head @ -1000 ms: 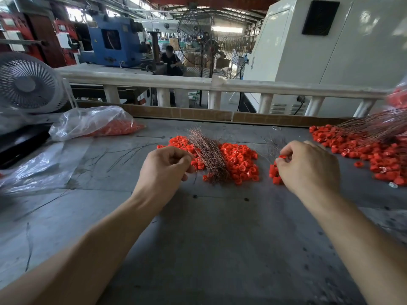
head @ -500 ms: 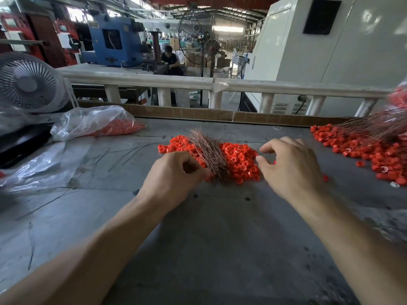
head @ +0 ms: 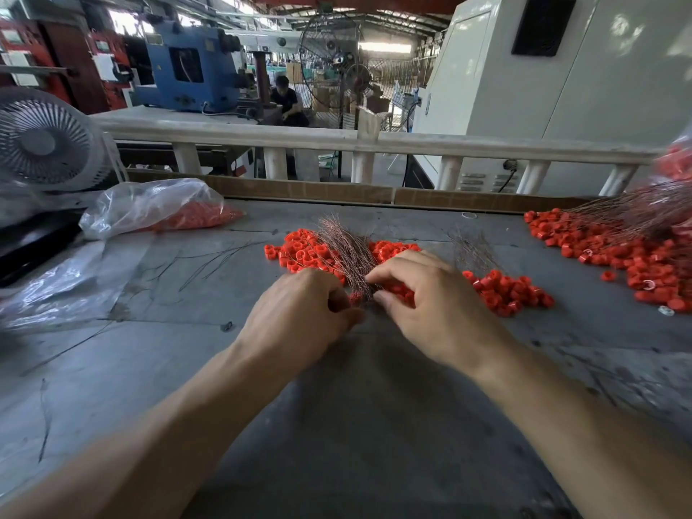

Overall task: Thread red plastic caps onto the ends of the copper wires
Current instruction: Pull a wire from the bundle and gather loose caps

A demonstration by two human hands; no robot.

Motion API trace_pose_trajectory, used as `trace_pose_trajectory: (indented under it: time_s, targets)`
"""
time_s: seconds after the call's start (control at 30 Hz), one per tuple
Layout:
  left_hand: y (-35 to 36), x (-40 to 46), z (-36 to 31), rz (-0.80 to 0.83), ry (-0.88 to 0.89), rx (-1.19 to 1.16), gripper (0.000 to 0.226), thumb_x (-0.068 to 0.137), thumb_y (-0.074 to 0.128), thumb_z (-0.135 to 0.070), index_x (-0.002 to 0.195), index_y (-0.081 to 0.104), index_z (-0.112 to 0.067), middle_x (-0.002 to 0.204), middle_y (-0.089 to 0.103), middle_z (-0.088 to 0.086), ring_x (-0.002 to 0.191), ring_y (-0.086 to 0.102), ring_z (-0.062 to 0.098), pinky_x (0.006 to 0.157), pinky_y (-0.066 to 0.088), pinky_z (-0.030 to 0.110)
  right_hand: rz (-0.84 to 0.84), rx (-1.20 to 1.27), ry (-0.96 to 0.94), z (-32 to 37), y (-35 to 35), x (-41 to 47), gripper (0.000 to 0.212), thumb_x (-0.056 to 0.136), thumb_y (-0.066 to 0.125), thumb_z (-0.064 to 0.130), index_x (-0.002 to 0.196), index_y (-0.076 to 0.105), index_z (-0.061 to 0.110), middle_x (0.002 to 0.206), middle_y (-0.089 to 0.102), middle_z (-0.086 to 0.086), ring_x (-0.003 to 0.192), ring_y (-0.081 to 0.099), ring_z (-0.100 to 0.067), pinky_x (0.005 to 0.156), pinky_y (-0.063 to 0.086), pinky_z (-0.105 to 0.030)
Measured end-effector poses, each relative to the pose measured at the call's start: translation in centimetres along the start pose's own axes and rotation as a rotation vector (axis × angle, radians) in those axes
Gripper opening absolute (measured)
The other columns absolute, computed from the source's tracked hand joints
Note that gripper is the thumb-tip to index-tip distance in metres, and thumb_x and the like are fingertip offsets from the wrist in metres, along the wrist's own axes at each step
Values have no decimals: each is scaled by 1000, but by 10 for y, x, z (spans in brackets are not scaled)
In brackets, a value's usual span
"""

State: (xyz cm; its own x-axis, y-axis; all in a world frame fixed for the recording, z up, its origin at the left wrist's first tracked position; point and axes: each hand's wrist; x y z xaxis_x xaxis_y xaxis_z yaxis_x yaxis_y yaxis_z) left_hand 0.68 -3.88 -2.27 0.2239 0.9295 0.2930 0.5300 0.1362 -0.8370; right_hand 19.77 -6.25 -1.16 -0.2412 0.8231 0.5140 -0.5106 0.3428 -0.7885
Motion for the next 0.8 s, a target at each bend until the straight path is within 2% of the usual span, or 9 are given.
trace_pose_trajectory:
  time_s: [0.2, 0.3, 0.4, 0.5, 0.57, 0.6, 0.67, 0.73, 0.8]
  targets:
    - [-9, -3, -2, -4, -3, -71, 30, 84, 78, -48, 70, 69, -22, 63, 66, -3, 62, 61, 13, 59, 53, 37, 73, 42, -108, 7, 15, 1, 32, 91, 69, 6, 119, 72, 22, 118, 64, 12, 116, 54, -13, 100, 47, -36]
    - [-13, -4, -3, -17, 6, -89, 32, 85, 76, -45, 66, 66, -21, 58, 64, -2, 53, 56, 12, 50, 46, 33, 71, 62, -105, 4, 20, 2, 24, 91, 70, 10, 112, 74, 21, 115, 64, 14, 112, 53, -11, 95, 49, -38]
    - [-15, -6, -5, -31, 32, -122, 26, 83, 73, -43, 66, 66, -24, 61, 66, -9, 55, 59, 9, 51, 51, 34, 29, 126, -106, 1, 22, 2, 9, 91, 73, 18, 99, 76, 19, 105, 67, 11, 105, 57, -14, 89, 51, -42]
    - [-13, -6, -5, -72, 59, -231, 36, 89, 68, -47, 63, 63, -22, 57, 62, -13, 50, 53, 6, 45, 40, 21, -28, 177, -103, -1, 20, 2, 7, 89, 76, 20, 96, 79, 19, 98, 68, 9, 100, 61, -16, 88, 51, -40]
    - [-12, -2, -2, -106, 35, -329, 34, 97, 58, -37, 70, 68, -19, 64, 65, -7, 54, 57, 9, 53, 47, 28, -89, 197, -98, -3, 17, 3, 11, 90, 76, 22, 99, 81, 20, 98, 68, 8, 98, 62, -13, 88, 51, -35]
    - [-12, 0, -1, -101, 14, -396, 27, 99, 56, -29, 78, 71, -21, 71, 68, -5, 60, 61, 10, 58, 50, 34, -117, 214, -88, -3, 15, 3, 11, 91, 75, 21, 100, 81, 20, 98, 68, 8, 97, 63, -11, 87, 51, -32]
    - [-10, 1, -1, -40, 10, -479, 18, 98, 58, -16, 99, 74, -25, 87, 72, -7, 75, 68, 11, 70, 54, 35, -154, 282, -48, -2, 11, 3, 13, 92, 73, 19, 102, 81, 21, 98, 68, 8, 96, 64, -7, 85, 50, -24]
    - [-6, 0, -3, 43, 60, -430, 28, 96, 62, -11, 118, 71, -26, 104, 73, -11, 94, 68, 8, 86, 56, 35, -183, 364, -13, -2, 9, 2, 13, 94, 71, 15, 102, 81, 21, 99, 68, 8, 97, 64, -6, 85, 48, -17]
    - [-3, -1, -6, 94, 112, -357, 35, 96, 62, -12, 128, 67, -25, 116, 71, -13, 105, 65, 1, 95, 52, 29, -212, 462, 25, -2, 5, 2, 14, 97, 67, 13, 99, 80, 19, 101, 70, 8, 97, 66, -7, 82, 49, -17]
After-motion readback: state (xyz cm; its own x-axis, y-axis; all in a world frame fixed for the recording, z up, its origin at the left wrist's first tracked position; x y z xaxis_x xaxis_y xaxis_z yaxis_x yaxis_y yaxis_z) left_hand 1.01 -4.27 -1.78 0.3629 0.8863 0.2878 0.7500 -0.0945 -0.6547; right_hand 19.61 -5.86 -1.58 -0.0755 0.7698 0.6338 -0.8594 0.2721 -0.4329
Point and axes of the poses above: each hand's wrist, its own x-axis towards the middle knuckle, its own y-axis out of the palm, z = x × y
